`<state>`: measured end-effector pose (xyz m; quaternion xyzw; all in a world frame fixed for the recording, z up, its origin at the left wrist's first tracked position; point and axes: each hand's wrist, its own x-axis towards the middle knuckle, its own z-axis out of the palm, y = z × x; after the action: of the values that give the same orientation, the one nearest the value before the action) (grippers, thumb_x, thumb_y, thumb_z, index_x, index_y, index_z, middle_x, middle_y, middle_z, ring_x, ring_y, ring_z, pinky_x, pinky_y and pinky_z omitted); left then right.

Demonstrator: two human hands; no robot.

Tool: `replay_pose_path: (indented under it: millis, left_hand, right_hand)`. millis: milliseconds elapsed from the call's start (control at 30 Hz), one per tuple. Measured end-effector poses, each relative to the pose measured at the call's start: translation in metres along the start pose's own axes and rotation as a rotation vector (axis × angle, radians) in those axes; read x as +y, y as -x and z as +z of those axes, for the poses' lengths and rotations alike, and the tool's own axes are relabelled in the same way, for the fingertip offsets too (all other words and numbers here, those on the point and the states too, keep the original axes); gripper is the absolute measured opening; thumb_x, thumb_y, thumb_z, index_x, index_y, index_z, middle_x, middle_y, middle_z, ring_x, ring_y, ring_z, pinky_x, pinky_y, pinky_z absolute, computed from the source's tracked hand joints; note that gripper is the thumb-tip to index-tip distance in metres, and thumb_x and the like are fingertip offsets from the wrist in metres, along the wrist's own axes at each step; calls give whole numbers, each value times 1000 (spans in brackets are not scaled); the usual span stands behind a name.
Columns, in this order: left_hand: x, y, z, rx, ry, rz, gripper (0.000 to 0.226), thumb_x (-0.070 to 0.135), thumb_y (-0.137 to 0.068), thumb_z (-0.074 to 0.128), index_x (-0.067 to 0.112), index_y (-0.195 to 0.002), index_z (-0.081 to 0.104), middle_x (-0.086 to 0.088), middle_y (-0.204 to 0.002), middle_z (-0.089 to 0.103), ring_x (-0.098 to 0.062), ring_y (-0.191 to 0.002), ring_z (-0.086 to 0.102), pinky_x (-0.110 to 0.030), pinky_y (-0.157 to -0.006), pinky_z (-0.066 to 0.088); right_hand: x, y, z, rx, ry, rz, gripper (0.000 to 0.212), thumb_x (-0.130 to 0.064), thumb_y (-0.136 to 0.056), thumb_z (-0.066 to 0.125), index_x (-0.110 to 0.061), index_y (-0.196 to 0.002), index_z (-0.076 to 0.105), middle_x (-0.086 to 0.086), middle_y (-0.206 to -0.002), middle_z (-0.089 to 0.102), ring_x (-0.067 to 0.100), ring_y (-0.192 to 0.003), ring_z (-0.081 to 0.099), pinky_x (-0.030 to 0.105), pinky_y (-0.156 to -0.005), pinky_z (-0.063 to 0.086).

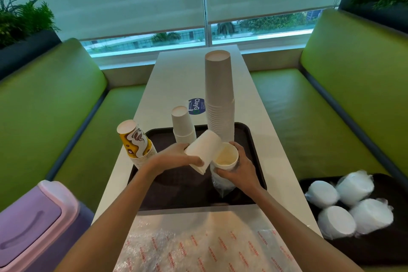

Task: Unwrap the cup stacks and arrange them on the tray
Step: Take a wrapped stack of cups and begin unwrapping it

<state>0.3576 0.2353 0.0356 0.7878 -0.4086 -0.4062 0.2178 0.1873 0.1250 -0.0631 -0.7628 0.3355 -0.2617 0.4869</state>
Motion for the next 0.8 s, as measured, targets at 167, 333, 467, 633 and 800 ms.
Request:
replay_pose_path:
  millis: [167,333,467,633,800]
  left_hand:
    - [7,-7,-35,374,571,142,97,49,-50,76,10,-132,40,-5,-122,58,-18,-110,58,-36,-96,50]
    - [22,-45,-67,781,599,193,72,14,-77,74,9,-134,32,-5,-122,50,-18,-107,51,-31,-87,46]
    - [15,-75,-71,872,433,159,74,13,-71,80,7,-129,35,-10,-125,52,-25,-112,53,-32,-87,45]
    - [5,-98,-60,805,262,92,82,19,-69,82,6,-132,31,-14,-132,49,-31,-119,50,-40,-93,45]
    - [-9,-95,-35,721,394,-54,102,17,-76,79,12,-148,7,-18,-151,24,-35,-136,32,-44,-109,30]
  right_hand:
    - [0,-2,0,0,2,23,87,-32,-63,88,-32,-133,37,-12,-117,53,10,-107,52,24,-88,44]
    - [2,-3,3,6,14,16,90,-35,-63,88,-32,-136,35,-14,-117,51,7,-107,50,21,-87,42]
    - [4,-3,5,2,17,9,88,-35,-63,88,-38,-132,34,-16,-118,51,5,-107,50,10,-82,39]
    - [7,-6,6,11,9,0,85,-35,-62,89,-49,-123,31,-21,-115,51,4,-106,51,-2,-75,37]
    - [8,-6,7,26,-10,2,85,-36,-62,88,-49,-124,32,-28,-116,49,0,-105,52,1,-78,39]
